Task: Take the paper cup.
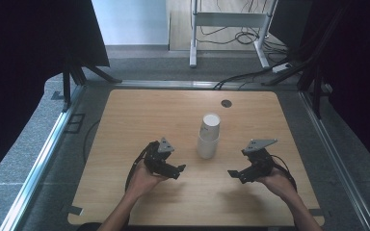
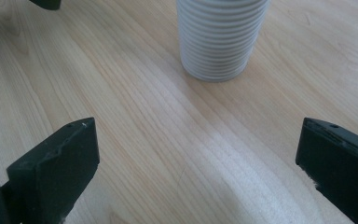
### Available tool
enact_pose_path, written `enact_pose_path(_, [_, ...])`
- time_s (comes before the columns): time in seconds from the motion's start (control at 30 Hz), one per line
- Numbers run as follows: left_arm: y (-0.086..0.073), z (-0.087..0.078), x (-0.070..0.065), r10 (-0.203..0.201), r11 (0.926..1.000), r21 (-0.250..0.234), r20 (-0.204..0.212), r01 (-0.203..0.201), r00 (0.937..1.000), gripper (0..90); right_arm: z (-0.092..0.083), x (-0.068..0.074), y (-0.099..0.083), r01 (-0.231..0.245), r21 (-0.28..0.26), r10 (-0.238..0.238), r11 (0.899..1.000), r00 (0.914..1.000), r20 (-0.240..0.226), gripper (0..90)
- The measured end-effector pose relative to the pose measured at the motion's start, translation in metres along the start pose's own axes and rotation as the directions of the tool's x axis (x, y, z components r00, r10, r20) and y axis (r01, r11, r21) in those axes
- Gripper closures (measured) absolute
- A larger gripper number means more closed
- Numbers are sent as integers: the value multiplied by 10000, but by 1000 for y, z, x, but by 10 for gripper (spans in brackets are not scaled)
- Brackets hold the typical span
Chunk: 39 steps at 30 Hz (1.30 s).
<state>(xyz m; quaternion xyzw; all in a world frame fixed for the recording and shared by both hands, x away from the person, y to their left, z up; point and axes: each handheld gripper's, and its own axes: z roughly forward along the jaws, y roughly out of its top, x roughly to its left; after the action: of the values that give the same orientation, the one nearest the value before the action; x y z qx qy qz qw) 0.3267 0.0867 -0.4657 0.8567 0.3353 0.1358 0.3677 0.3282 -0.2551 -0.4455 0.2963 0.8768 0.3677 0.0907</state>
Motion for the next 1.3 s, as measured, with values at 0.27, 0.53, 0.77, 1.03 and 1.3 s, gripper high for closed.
enact_pose_path(0.27, [11,7,0,98,9999,-91,226,-96,9997,20,-1,-3,14,-24,180,26,9998,9999,-115,0])
enact_pose_path(0.53, [22,15,1,141,9996,-271,460,-128,9988,29,-3,-8,26,-60,308,64,9995,9999,-134,0])
enact_pose_path(0.77, [34,22,2,223,9988,-450,656,-194,9976,34,-6,-14,40,-85,503,92,9987,9999,-124,0])
enact_pose_path(1.03, [43,32,2,285,9977,-635,824,-233,9962,36,-6,-18,57,44,902,-28,9959,9998,-182,0])
enact_pose_path(1.3, [54,43,0,519,9963,-730,869,-456,9949,38,-2,-23,78,144,1406,-106,9900,9995,-281,0])
